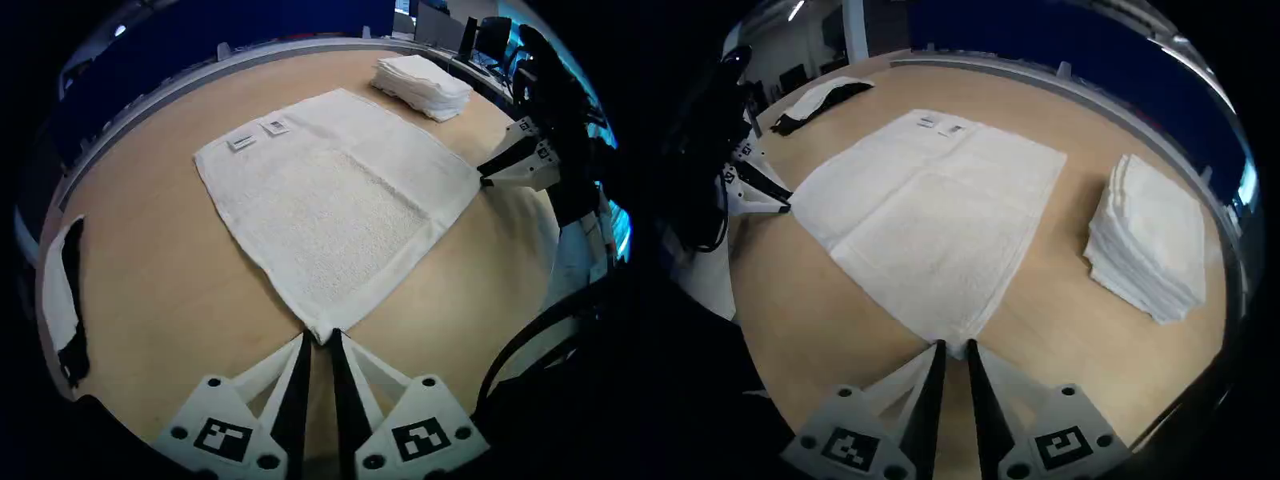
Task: Fold towel
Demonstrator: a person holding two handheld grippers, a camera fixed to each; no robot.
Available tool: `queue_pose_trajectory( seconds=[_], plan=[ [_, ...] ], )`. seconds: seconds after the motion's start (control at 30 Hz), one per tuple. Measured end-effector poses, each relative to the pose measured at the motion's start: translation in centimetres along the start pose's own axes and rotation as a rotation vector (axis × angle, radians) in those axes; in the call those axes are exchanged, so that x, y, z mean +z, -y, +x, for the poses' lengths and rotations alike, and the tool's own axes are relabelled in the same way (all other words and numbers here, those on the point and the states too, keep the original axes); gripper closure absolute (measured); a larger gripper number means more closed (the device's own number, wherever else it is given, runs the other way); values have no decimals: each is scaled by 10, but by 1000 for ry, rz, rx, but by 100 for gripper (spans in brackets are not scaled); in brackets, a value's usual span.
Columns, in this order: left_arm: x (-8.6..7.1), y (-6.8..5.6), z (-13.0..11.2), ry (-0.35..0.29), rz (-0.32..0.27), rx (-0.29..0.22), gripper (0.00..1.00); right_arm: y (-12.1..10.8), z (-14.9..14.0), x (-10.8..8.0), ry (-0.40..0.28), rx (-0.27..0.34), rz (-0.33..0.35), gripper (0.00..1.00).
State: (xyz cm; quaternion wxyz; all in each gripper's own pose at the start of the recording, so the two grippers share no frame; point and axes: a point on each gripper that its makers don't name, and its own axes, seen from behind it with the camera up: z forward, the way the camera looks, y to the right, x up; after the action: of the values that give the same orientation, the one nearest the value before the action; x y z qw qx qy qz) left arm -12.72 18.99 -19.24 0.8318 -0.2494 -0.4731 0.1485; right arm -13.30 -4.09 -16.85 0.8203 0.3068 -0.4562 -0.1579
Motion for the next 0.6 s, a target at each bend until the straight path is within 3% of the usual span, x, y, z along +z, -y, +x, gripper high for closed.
queue_pose_trajectory(
  seconds=[0.27,0.6],
  plan=[
    [-3,2,-1,1,0,-11,89,1,1,-1,2,14,2,88],
    [-4,3,0,7,-12,-19,91,2,4,-3,-6,7,-1,89]
  ],
)
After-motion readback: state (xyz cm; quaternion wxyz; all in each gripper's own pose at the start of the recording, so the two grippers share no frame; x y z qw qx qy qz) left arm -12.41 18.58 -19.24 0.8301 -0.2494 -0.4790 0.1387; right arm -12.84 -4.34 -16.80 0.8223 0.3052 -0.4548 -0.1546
